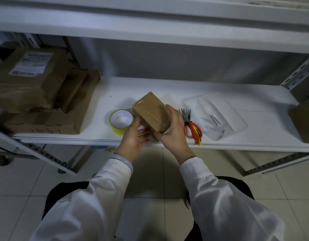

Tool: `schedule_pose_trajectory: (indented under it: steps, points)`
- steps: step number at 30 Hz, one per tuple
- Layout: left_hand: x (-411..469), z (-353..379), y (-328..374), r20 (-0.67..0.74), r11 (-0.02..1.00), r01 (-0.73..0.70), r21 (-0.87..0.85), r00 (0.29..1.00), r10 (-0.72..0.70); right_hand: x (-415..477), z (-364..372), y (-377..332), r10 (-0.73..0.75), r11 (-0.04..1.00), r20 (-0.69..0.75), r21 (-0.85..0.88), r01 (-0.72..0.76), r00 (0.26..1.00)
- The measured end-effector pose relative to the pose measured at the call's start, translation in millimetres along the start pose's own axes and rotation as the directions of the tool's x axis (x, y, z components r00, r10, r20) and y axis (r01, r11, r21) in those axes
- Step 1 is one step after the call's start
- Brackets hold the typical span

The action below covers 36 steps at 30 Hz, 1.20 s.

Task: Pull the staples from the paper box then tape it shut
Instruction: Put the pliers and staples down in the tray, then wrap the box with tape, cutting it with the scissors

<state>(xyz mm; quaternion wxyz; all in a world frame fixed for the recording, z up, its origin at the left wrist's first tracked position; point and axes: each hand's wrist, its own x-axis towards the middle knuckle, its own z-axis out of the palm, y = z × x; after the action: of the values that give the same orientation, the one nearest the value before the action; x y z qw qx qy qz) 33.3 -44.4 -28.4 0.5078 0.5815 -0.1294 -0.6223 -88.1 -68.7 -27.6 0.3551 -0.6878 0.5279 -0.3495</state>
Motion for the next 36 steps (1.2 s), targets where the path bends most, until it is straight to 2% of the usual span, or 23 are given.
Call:
schedule_pose_trajectory:
  steps: [4, 9, 13, 14, 15, 16, 17, 19, 21, 23, 25, 27, 30, 33, 36]
  points:
    - [-0.4, -4.6, 3.9, -0.092, 0.999, -0.032, 0.009, 0.995, 0.033, 12.1, -4.3, 3.4, 0.019, 0.984, 0.066, -0.175, -0.007, 0.998]
    - [-4.1, -12.3, 2.2, -0.137, 0.998, -0.058, -0.023, 0.989, 0.054, 24.5, -16.6, 1.6, 0.118, 0.985, 0.191, -0.15, -0.089, 0.975]
    - [-4.4, -14.2, 3.4, -0.149, 0.999, -0.024, 0.046, 0.988, 0.03, 25.5, -20.6, -0.9, 0.14, 0.973, 0.222, -0.213, -0.092, 0.965]
    - [-4.2, -14.0, 3.3, -0.186, 0.997, -0.041, 0.058, 0.981, 0.051, 25.0, -19.6, -1.1, 0.14, 0.972, 0.213, -0.217, -0.093, 0.967]
    - [-2.1, -16.1, 2.4, -0.25, 0.989, -0.106, 0.106, 0.96, 0.13, 24.5, -18.1, -0.7, 0.139, 0.972, 0.203, -0.213, -0.094, 0.969]
    - [0.8, -18.9, 1.1, -0.303, 0.954, -0.196, 0.228, 0.917, 0.26, 23.9, -16.9, -0.5, 0.137, 0.975, 0.19, -0.201, -0.099, 0.972]
    - [4.0, -23.1, 0.1, -0.311, 0.869, -0.276, 0.412, 0.853, 0.419, 23.2, -15.8, -0.4, 0.137, 0.976, 0.172, -0.189, -0.104, 0.975]
    - [10.2, -33.1, -2.5, -0.241, 0.622, -0.269, 0.735, 0.754, 0.611, 21.8, -13.7, 0.1, 0.116, 0.974, 0.15, -0.212, -0.083, 0.982]
    - [19.8, -42.8, -6.6, -0.126, 0.458, -0.248, 0.854, 0.754, 0.644, 20.7, -11.9, 2.1, 0.081, 0.952, 0.167, -0.305, -0.027, 0.983]
    - [27.3, -49.1, -11.8, -0.065, 0.412, -0.254, 0.875, 0.782, 0.62, 20.4, -10.9, 5.1, 0.069, 0.925, 0.205, -0.38, 0.014, 0.976]
    - [29.7, -52.3, -13.6, -0.035, 0.365, -0.243, 0.899, 0.79, 0.613, 21.5, -12.5, 6.8, 0.068, 0.93, 0.226, -0.366, 0.02, 0.972]
    - [28.9, -53.7, -9.4, -0.016, 0.382, -0.297, 0.875, 0.772, 0.636, 22.9, -16.1, 7.0, 0.066, 0.93, 0.243, -0.366, 0.028, 0.968]
    - [20.8, -54.1, 1.9, -0.024, 0.441, -0.375, 0.815, 0.738, 0.674, 25.3, -20.6, 7.3, 0.042, 0.886, 0.28, -0.454, 0.094, 0.959]
    - [6.8, -51.8, 8.4, -0.115, 0.508, -0.308, 0.805, 0.758, 0.642, 28.6, -23.9, 6.2, 0.033, 0.881, 0.306, -0.458, 0.116, 0.951]
    - [-3.7, -49.6, 14.3, -0.184, 0.588, -0.325, 0.74, 0.744, 0.642, 33.4, -24.9, 3.2, 0.049, 0.885, 0.318, -0.454, 0.107, 0.947]
